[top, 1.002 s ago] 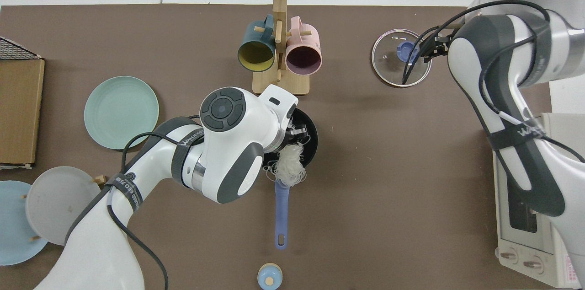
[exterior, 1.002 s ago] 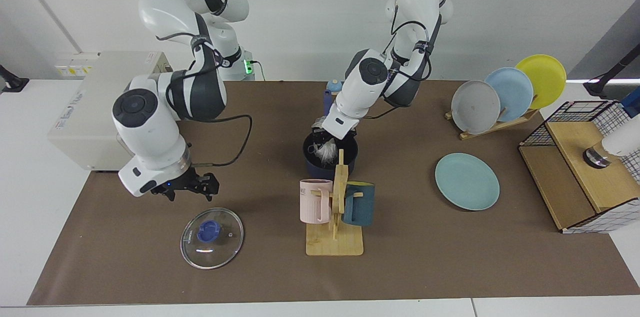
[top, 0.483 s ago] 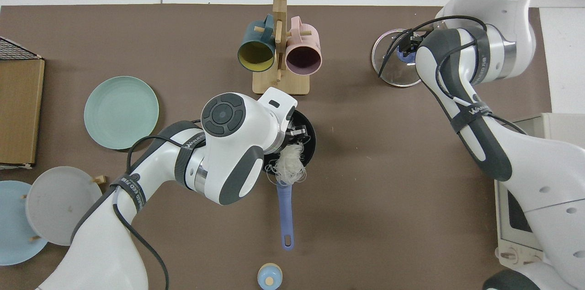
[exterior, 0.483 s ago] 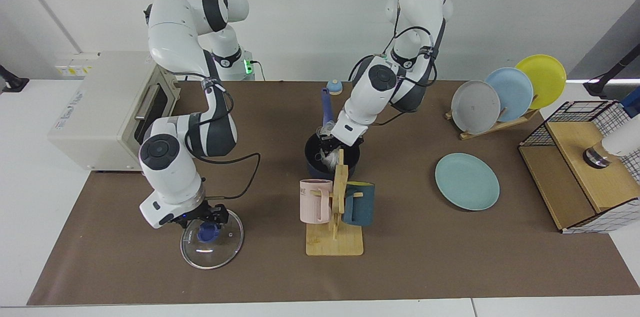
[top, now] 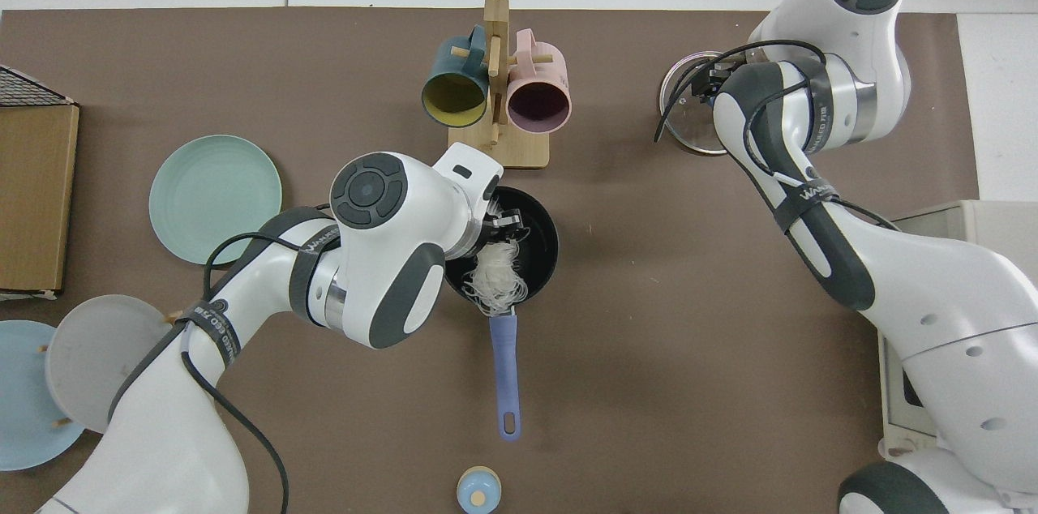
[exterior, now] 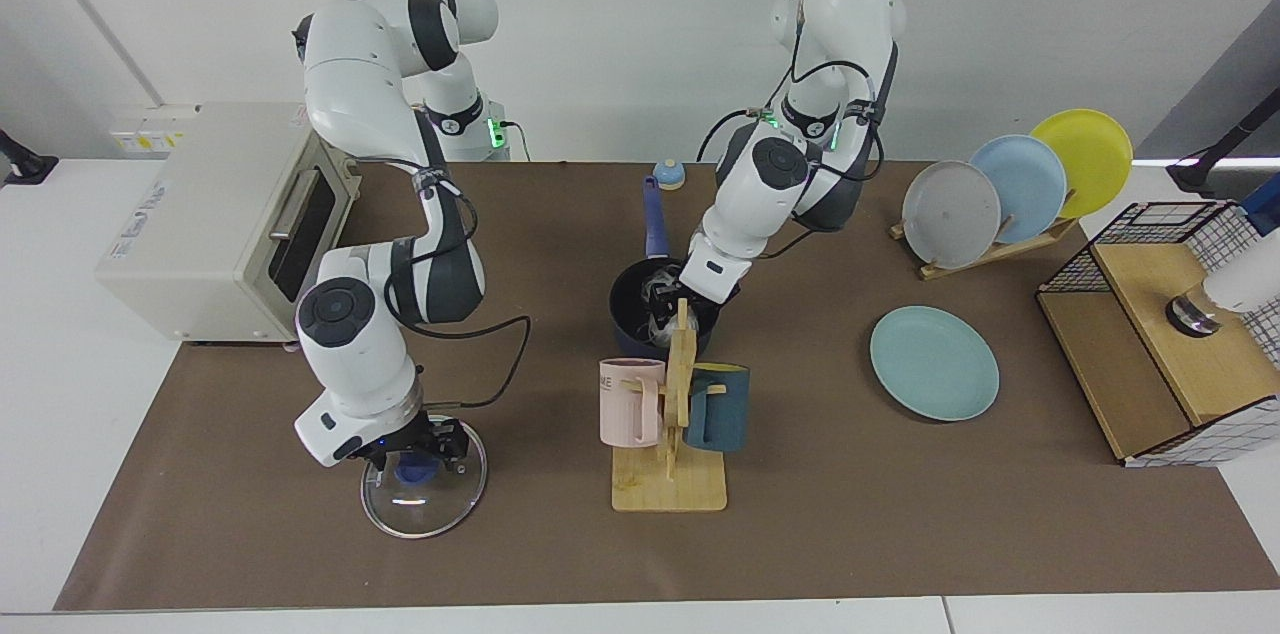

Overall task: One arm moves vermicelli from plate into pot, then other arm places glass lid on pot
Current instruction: 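Release the vermicelli into the pot while the right gripper grasps the lid, then withdraw the left gripper while the right gripper carries the lid over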

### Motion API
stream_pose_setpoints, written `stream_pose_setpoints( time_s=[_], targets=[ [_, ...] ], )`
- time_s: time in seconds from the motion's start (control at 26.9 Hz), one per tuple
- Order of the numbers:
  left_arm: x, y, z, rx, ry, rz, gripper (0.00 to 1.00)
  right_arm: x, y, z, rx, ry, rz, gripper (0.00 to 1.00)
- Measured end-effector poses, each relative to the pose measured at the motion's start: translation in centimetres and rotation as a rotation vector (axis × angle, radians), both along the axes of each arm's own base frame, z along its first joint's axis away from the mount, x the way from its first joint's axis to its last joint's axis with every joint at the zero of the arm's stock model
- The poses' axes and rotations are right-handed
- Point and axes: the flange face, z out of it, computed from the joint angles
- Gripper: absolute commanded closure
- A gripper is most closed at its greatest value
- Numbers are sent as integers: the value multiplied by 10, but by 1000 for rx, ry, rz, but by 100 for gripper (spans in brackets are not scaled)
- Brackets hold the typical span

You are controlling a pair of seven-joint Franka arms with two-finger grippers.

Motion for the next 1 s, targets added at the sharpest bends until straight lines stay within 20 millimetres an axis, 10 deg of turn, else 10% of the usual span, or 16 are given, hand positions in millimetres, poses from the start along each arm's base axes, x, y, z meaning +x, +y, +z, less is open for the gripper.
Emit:
stream_pose_setpoints(
  time_s=[0.22,0.67,1.0],
  targets=[
    [9,-3,20,-24,-26,45,1,1,2,2,1,-11,3,11],
    [52,85,140,134,-59,100,2,2,-3,4,2,-17,-4,100],
    [37,202,236,279,-74,-9,7,2,1,7,3,-21,1,100]
  ],
)
